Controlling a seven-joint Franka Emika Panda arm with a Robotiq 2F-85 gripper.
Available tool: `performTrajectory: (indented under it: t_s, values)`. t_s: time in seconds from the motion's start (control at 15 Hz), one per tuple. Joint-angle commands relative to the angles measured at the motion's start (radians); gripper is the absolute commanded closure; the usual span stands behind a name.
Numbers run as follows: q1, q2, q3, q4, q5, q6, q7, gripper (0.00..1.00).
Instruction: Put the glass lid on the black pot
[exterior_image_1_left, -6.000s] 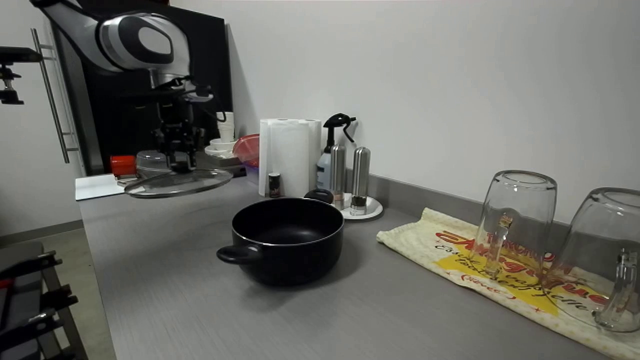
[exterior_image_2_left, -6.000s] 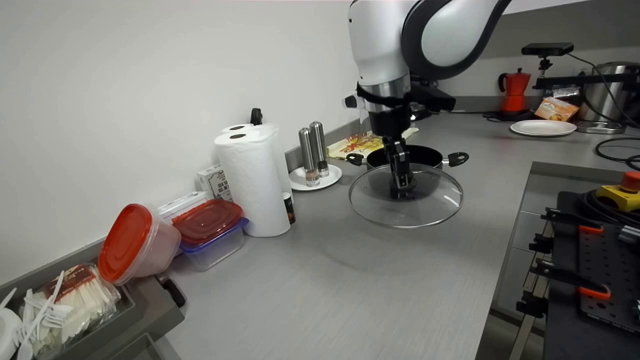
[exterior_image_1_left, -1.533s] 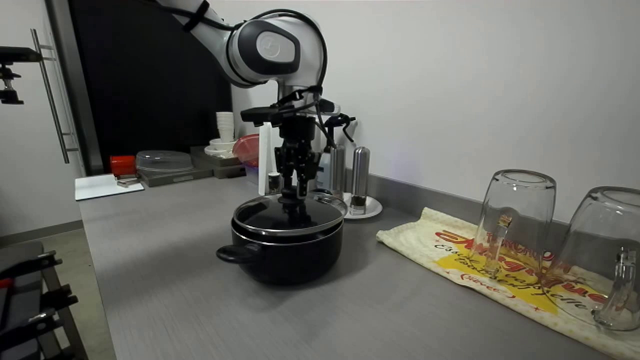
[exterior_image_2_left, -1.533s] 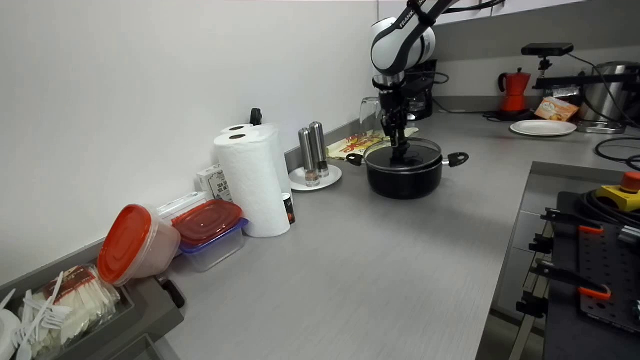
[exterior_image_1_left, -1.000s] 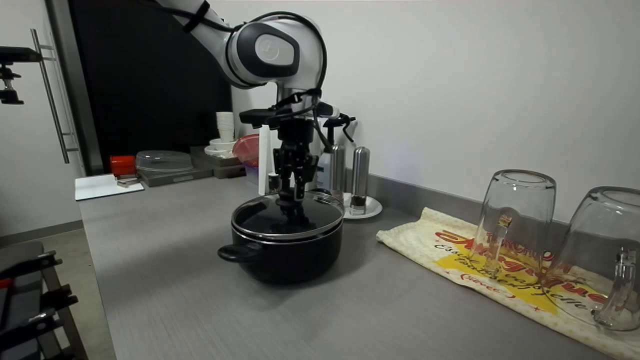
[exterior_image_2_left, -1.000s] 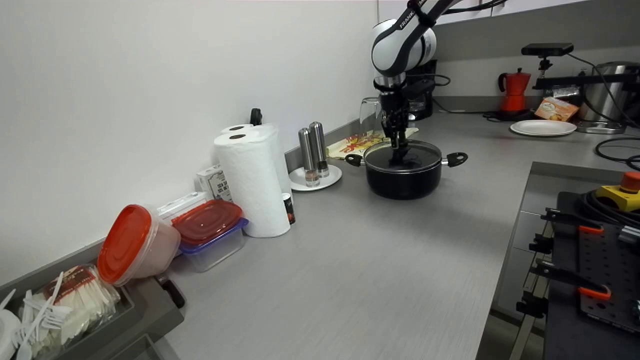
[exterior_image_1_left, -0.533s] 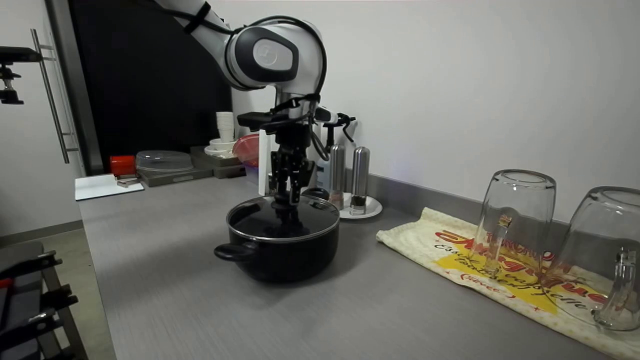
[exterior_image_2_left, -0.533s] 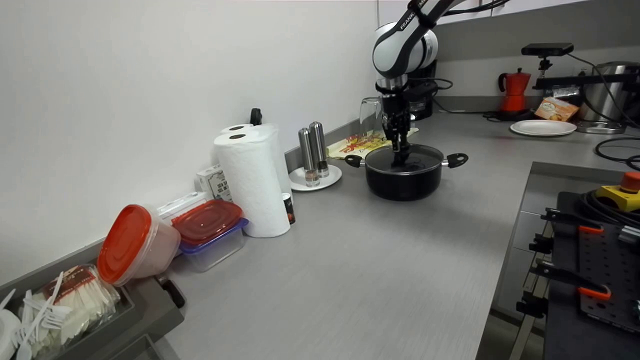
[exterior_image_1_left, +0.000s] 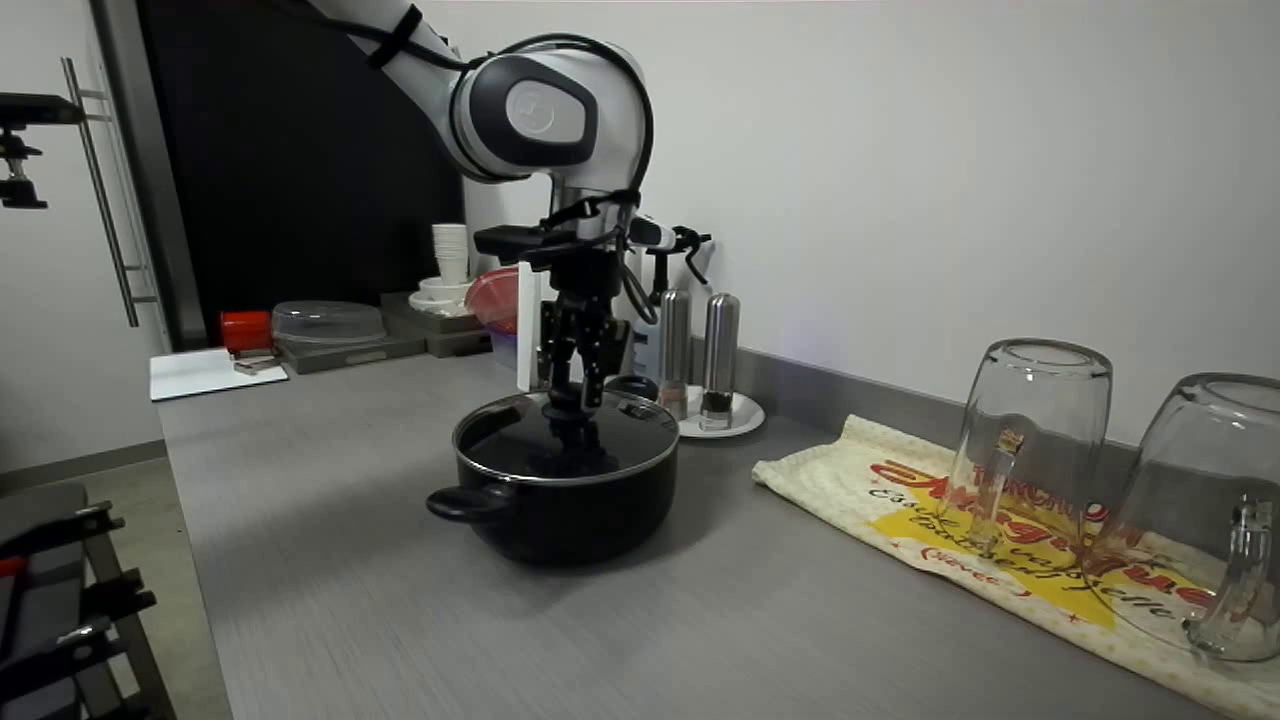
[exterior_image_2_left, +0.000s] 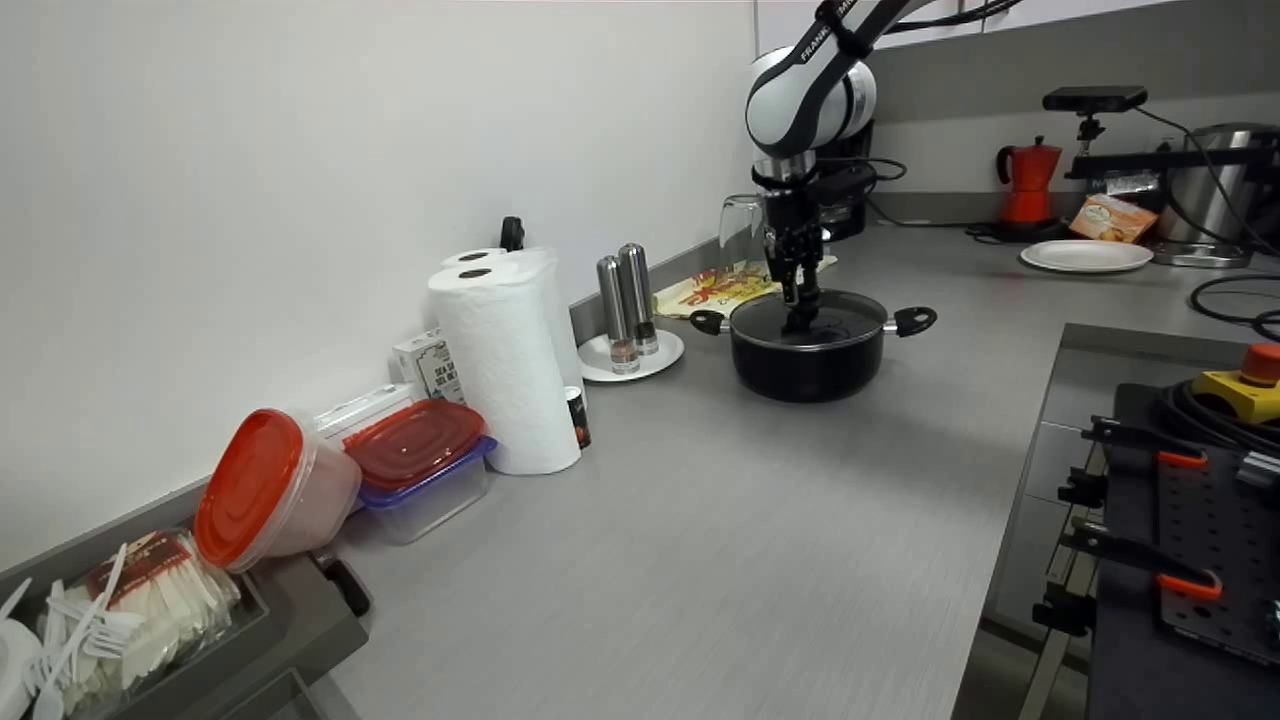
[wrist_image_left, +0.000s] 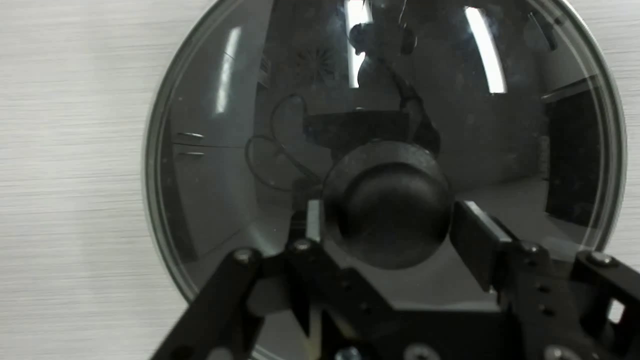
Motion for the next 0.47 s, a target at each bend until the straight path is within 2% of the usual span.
performTrajectory:
  t_s: [0.0, 0.2, 0.4]
  values:
    - [0.003, -0.002, 0.0, -0.008, -0.002, -0.003, -0.002, 0.27]
    - [0.01, -0.012, 0.002, -0.044, -0.005, -0.003, -0.004, 0.08]
    - [0.011, -0.016, 0.002, -0.049, -0.005, -0.003, -0.005, 0.08]
